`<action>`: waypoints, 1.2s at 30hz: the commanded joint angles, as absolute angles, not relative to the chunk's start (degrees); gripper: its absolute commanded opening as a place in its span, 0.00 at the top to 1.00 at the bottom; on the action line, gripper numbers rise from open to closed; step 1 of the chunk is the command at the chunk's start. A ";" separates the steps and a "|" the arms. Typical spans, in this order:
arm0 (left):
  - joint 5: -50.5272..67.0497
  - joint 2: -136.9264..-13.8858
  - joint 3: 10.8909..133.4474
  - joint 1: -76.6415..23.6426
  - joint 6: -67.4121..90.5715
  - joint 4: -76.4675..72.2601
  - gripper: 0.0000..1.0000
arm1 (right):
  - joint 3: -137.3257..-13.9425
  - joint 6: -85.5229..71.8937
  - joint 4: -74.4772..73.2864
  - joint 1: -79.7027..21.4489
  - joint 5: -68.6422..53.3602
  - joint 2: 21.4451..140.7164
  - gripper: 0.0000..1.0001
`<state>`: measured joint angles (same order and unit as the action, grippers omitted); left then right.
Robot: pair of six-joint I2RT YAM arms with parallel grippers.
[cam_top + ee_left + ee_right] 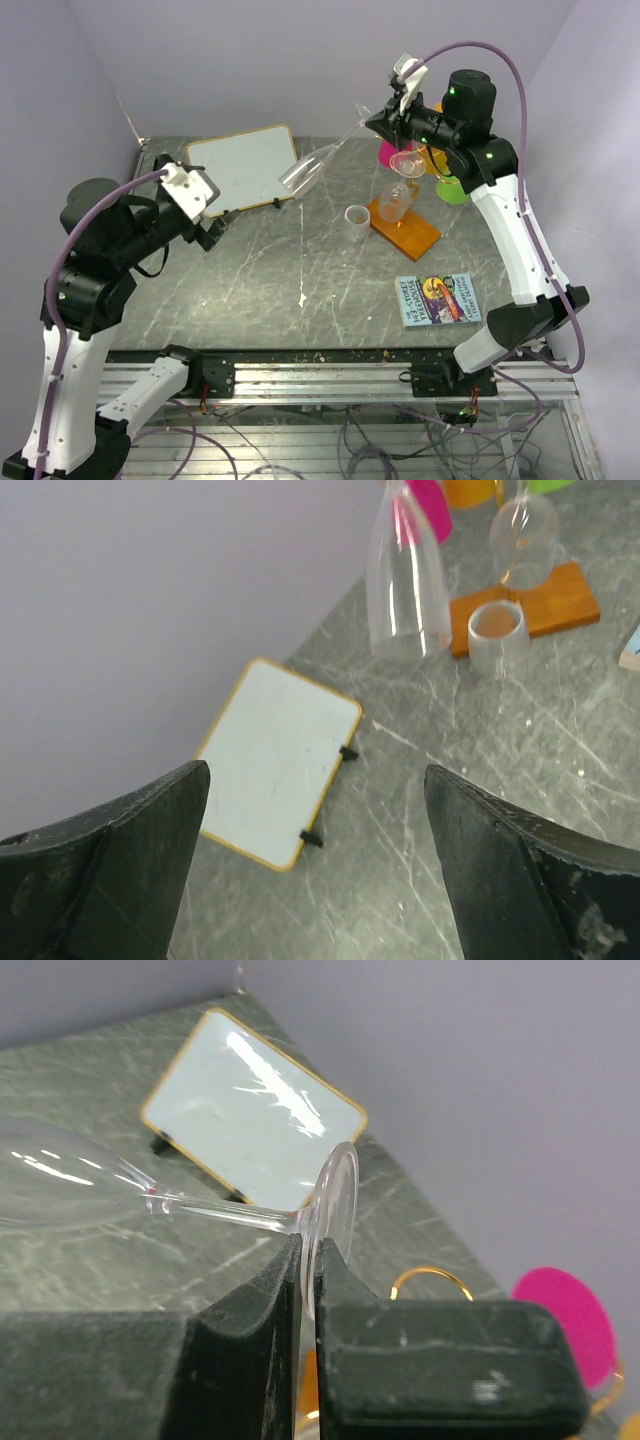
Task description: Place the wine glass upside down on the wine glass rack
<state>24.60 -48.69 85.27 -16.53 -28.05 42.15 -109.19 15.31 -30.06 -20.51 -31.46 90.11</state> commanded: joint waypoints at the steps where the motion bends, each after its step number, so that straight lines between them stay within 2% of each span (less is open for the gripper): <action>1: 20.12 -48.74 82.80 -15.43 -26.00 44.60 0.00 | -111.15 27.27 -34.80 -21.20 -24.53 88.14 1.00; 9: 13.30 -52.77 81.74 -15.23 -21.94 51.13 0.00 | -110.40 37.59 -36.12 -21.85 -17.25 87.98 1.00; 19: 15.75 -52.96 77.94 -13.65 -20.44 48.18 0.00 | -111.09 47.77 -37.65 -24.70 -6.82 89.05 1.00; 36: 19.42 -53.93 78.34 -13.00 -20.03 46.96 0.00 | -106.50 54.40 -33.92 -26.71 8.50 88.84 1.00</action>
<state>17.17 -54.02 77.93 -13.54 -20.56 48.99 -107.20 52.40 -37.47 -26.20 4.38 89.08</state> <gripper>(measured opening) 0.998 0.046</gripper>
